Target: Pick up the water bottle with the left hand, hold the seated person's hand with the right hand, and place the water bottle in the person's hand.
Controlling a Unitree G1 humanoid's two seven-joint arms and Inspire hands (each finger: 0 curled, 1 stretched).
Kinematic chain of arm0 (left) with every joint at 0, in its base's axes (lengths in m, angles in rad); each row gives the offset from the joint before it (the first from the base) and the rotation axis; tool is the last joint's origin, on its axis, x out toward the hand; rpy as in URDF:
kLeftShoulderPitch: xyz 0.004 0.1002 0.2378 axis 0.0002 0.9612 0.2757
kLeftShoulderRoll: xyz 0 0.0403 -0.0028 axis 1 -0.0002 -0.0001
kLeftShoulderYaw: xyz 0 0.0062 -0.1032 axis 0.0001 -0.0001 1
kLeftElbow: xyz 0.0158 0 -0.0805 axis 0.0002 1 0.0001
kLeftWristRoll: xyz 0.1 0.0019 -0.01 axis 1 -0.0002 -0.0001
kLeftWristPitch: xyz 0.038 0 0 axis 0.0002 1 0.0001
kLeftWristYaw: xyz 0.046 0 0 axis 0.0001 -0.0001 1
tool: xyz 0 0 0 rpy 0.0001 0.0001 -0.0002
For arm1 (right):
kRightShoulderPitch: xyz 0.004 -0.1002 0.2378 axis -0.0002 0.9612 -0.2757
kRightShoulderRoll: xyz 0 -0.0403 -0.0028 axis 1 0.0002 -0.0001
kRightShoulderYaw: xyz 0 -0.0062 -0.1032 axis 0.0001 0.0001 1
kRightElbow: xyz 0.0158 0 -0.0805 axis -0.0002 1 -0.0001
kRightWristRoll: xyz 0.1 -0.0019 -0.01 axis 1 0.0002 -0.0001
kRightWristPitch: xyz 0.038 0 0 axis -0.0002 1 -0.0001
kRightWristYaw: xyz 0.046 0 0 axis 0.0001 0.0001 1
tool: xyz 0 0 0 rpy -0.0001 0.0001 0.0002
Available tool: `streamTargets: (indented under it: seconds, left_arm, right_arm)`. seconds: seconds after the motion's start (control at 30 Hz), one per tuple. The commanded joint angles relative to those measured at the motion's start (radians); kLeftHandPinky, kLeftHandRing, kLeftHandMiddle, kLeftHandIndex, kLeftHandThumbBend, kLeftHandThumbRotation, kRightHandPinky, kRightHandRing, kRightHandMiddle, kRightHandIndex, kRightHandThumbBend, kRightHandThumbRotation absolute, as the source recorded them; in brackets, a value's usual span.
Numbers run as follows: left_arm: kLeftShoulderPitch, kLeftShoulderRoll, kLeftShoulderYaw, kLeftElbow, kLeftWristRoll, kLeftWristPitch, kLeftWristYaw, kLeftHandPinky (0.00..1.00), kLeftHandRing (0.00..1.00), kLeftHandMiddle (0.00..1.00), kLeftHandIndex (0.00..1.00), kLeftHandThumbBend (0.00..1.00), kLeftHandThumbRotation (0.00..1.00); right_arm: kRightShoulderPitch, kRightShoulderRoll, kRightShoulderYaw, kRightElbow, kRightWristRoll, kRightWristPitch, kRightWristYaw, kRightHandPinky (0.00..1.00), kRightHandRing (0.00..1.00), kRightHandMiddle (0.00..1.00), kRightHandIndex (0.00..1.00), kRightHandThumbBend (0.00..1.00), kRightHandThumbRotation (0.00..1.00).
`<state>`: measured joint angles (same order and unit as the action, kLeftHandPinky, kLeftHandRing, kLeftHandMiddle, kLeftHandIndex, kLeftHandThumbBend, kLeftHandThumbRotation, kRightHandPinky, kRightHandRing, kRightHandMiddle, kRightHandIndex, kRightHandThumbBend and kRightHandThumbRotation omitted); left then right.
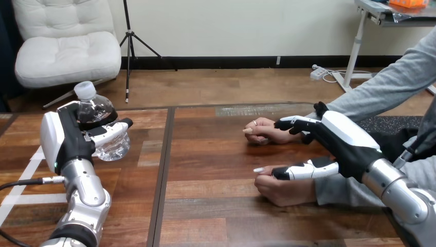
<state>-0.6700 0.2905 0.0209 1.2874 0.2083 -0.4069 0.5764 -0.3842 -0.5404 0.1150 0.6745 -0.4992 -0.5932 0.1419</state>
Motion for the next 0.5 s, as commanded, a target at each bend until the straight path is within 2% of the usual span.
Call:
streamTargets:
  seconds: [0.0,0.3,0.47]
  left_arm:
    - [-0.070,0.005,0.003,-0.051,0.002,-0.037,0.001,0.36,0.41,0.45,0.45,0.78,0.00]
    - [-0.069,0.006,0.003,-0.049,0.000,-0.039,-0.002,0.38,0.43,0.46,0.45,0.78,0.00]
    - [-0.071,0.004,0.003,-0.054,0.000,-0.033,-0.001,0.36,0.41,0.44,0.45,0.78,0.00]
  right_arm:
    - [-0.109,-0.039,0.016,0.050,-0.019,-0.031,-0.041,0.69,0.81,0.83,0.81,1.00,0.61]
    - [-0.151,-0.064,0.044,0.109,-0.050,-0.039,-0.052,0.70,0.81,0.82,0.81,1.00,0.60]
    - [-0.167,-0.076,0.055,0.130,-0.058,-0.041,-0.045,0.70,0.82,0.83,0.81,1.00,0.61]
